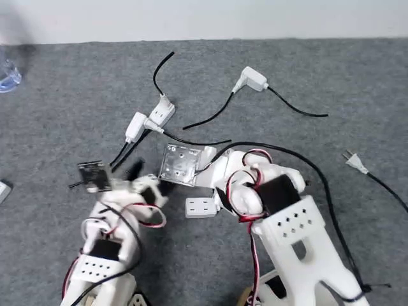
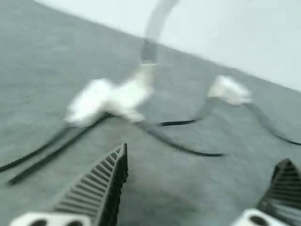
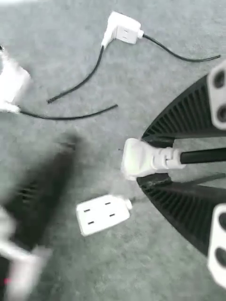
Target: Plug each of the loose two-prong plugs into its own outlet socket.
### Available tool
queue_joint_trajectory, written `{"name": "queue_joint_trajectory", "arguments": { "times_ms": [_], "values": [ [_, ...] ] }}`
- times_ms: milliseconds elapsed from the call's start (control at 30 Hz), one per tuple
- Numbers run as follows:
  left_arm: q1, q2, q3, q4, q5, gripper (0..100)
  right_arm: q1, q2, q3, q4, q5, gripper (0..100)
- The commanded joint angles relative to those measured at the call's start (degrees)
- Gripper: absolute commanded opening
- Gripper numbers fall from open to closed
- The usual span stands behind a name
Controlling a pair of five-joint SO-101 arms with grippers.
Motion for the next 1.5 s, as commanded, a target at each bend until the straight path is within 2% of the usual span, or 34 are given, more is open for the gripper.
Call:
{"name": "queue_joint_trajectory", "arguments": {
  "times_ms": [0,133,267,467,867,1267,1467],
  "values": [
    [-8.26,-0.62,-0.66,1.58,0.44,44,-2.59,3.3,-6.07,3.12,1.14,0.8],
    [-14.59,-0.62,-0.66,5.98,0.18,44,-5.67,9.19,-11.34,5.93,1.49,0.8],
    [-17.58,-0.62,-0.66,9.05,-1.14,44,-7.6,16.4,-13.01,7.52,6.07,0.9],
    [-16.79,-0.62,-0.66,12.22,-5.54,44,-8.4,26.77,-12.84,4.53,7.03,0.9],
    [-16.53,-0.53,-0.66,12.31,-5.54,44,-7.87,40.84,-13.1,-6.02,10.9,0.9],
    [-16.44,-0.53,-0.66,12.31,-5.54,44,-8.04,42.33,-13.19,-4.35,11.96,0.9],
    [-16.44,-0.53,-0.66,12.31,-5.54,44,-6.9,37.93,-14.07,-3.3,11.96,0.9]
  ]
}}
